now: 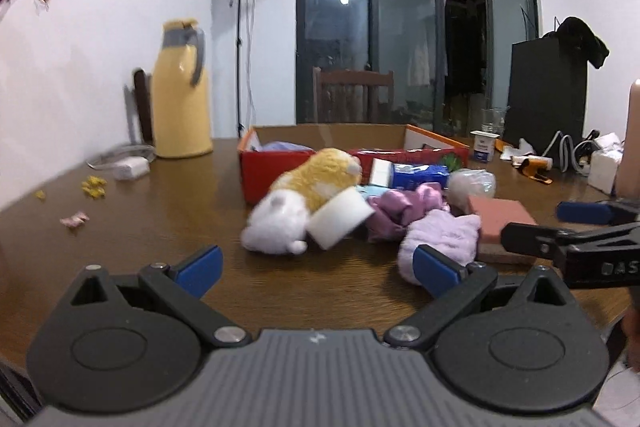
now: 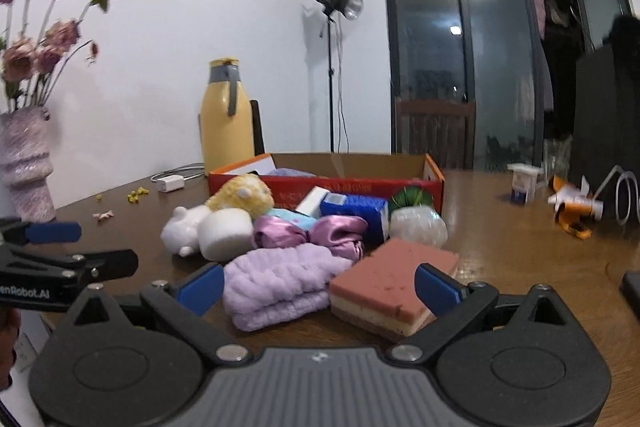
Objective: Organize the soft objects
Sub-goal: 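Close the right gripper on the lilac fluffy hair band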
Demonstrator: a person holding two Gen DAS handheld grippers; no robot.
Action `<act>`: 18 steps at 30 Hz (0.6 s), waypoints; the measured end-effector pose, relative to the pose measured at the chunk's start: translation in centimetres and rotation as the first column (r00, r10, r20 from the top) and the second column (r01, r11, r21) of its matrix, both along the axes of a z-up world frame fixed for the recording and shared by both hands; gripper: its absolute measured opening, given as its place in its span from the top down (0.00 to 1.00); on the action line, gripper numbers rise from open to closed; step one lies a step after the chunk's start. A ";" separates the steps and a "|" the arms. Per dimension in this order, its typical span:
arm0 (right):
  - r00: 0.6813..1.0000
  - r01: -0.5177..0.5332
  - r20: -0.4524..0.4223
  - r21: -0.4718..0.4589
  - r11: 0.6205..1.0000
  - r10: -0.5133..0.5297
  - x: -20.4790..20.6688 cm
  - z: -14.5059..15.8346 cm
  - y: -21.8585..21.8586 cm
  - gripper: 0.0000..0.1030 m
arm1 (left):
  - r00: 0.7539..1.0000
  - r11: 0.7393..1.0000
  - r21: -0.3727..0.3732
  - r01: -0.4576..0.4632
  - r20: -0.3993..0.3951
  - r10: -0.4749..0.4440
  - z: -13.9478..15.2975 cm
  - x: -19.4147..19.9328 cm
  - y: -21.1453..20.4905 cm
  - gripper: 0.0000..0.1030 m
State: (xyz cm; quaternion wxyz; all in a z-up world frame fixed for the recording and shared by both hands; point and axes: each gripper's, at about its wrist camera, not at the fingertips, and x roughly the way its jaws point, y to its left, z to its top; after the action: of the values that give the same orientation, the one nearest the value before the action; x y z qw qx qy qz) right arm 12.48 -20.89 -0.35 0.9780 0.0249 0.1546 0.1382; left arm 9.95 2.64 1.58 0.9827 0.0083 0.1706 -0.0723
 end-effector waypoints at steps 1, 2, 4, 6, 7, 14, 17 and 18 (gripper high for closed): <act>1.000 0.006 -0.013 0.020 1.000 -0.006 0.6 0.0 -0.4 0.15 | 1.000 1.000 -0.011 0.013 -0.009 -0.013 0.1 0.4 -0.2 0.00; 0.999 0.010 -0.031 0.036 0.999 -0.009 1.2 0.0 -0.7 0.21 | 0.999 0.999 -0.022 0.028 -0.018 -0.028 0.1 0.9 -0.5 0.00; 0.998 0.001 -0.066 0.055 0.998 0.003 2.5 0.0 -1.2 0.44 | 0.998 0.998 -0.037 0.047 -0.035 -0.048 0.3 1.8 -1.1 0.00; 0.996 -0.021 -0.087 0.081 0.997 0.028 3.8 0.0 -1.5 0.51 | 0.996 0.997 -0.049 0.060 -0.058 -0.063 0.3 2.9 -1.7 0.02; 0.994 -0.033 -0.096 0.097 0.995 0.043 4.6 0.1 -1.6 0.51 | 0.994 0.996 -0.053 0.067 -0.080 -0.071 0.3 3.6 -2.0 0.08; 0.977 -0.158 -0.136 0.040 0.987 0.162 8.9 0.2 0.2 0.48 | 0.965 0.969 -0.209 0.132 -0.198 -0.174 -0.5 6.6 -3.0 0.17; 0.965 -0.173 -0.195 0.027 0.985 0.175 11.2 -0.3 0.7 0.49 | 0.957 0.974 -0.199 0.111 -0.243 -0.158 -1.5 7.5 -3.4 0.26; 0.958 -0.188 -0.214 0.031 0.982 0.190 11.7 -0.4 0.8 0.50 | 0.954 0.974 -0.194 0.118 -0.249 -0.165 -1.7 7.6 -3.4 0.35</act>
State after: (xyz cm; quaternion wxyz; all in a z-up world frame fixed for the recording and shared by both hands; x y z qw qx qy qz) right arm 24.20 -20.08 -0.71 0.9375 0.0301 0.2607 0.2284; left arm 17.50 -0.74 -0.17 0.9402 -0.0766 0.2917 -0.1582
